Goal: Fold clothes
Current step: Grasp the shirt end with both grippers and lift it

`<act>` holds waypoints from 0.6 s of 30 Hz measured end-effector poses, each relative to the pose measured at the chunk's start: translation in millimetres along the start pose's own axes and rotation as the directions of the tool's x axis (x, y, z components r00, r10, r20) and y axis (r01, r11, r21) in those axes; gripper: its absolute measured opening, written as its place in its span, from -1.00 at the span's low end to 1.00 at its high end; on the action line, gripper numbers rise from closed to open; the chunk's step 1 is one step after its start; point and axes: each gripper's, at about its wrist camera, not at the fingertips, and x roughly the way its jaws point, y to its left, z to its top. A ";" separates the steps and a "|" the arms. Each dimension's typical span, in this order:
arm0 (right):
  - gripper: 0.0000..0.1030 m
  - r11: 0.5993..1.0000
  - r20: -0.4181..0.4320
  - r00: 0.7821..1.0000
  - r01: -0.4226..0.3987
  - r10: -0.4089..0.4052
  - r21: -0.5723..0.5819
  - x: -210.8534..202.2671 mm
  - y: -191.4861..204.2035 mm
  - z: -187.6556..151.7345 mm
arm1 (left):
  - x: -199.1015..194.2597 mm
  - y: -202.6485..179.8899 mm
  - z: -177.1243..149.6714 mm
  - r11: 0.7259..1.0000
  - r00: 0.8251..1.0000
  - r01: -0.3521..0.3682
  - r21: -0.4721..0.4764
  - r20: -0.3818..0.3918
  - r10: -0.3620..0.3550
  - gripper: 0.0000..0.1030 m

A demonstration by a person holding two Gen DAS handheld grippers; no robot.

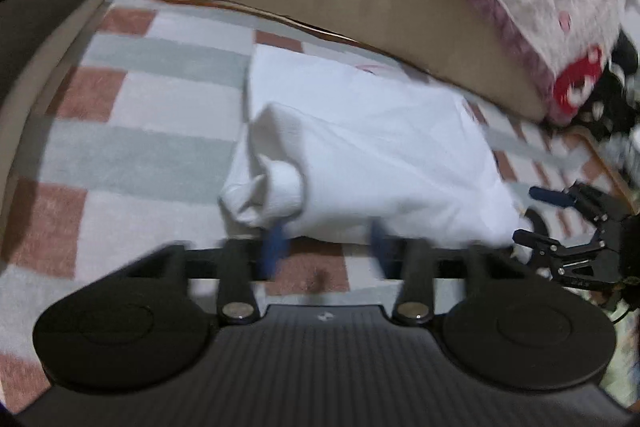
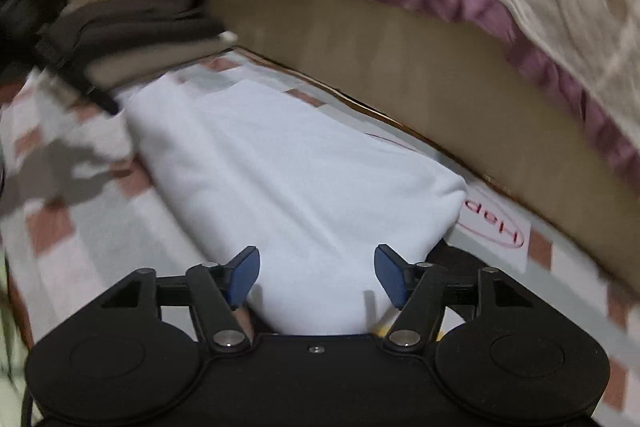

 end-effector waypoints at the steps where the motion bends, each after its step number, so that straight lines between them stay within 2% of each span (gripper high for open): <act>1: 0.34 0.999 -0.014 1.000 0.012 -0.012 -0.042 3.4 6.2 -5.0 | 5.5 -6.2 -0.8 0.999 1.000 -0.016 0.037 0.006 0.016 0.16; 3: 0.33 0.987 -0.037 0.999 0.032 -0.038 -0.156 12.6 20.9 -10.3 | 18.5 -16.2 -2.6 0.994 0.998 -0.056 0.098 0.001 0.056 0.26; 6: 0.33 0.927 -0.027 0.995 0.082 -0.098 -0.365 23.7 47.9 -20.6 | 37.2 -28.0 -5.2 0.977 0.992 -0.126 0.174 0.017 0.125 0.26; 7: 0.33 0.901 -0.017 0.993 0.100 -0.119 -0.423 28.3 55.1 -23.1 | 40.1 -30.7 -5.1 0.975 0.993 -0.120 0.187 0.025 0.117 0.02; 8: 0.33 0.877 -0.010 0.991 0.115 -0.135 -0.467 33.4 60.2 -25.0 | 41.2 -33.2 -4.3 0.976 0.995 -0.094 0.197 0.033 0.089 -0.31; 9: 0.32 0.852 0.003 0.988 0.134 -0.154 -0.505 39.2 63.7 -27.1 | 40.5 -35.7 -3.5 0.975 0.997 -0.075 0.209 0.036 0.069 -0.85; 11: 0.26 0.827 0.046 0.984 0.172 -0.175 -0.535 46.6 62.4 -25.7 | 28.3 -38.7 -2.2 0.974 0.997 -0.055 0.222 0.068 0.041 -0.85; 12: 0.08 0.838 0.039 0.984 0.169 -0.175 -0.519 48.9 58.5 -20.7 | 20.8 -37.5 -1.4 0.977 0.996 -0.037 0.211 0.084 0.019 -0.85; 13: -0.22 0.858 0.030 0.987 0.154 -0.160 -0.491 49.2 53.2 -15.6 | 13.0 -34.0 -0.4 0.983 0.995 -0.008 0.185 0.095 -0.010 -0.85; 14: -0.23 0.877 0.022 0.989 0.142 -0.148 -0.458 48.4 46.3 -10.2 | 6.6 -27.3 1.1 0.989 0.993 0.042 0.142 0.102 -0.057 -0.85; 15: -0.34 0.890 0.024 0.988 0.145 -0.150 -0.433 46.9 40.0 -5.8 | 3.8 -18.5 3.0 0.990 0.988 0.106 0.088 0.103 -0.115 -0.85; 17: -0.37 0.908 0.031 0.988 0.153 -0.153 -0.389 40.1 31.3 3.3 | 5.6 -6.5 8.9 0.986 0.978 0.167 0.027 0.126 -0.169 -0.82; 18: -0.38 0.916 0.032 0.989 0.147 -0.146 -0.374 38.2 27.8 7.3 | 6.9 -1.1 12.1 0.982 0.972 0.190 0.003 0.142 -0.188 -0.75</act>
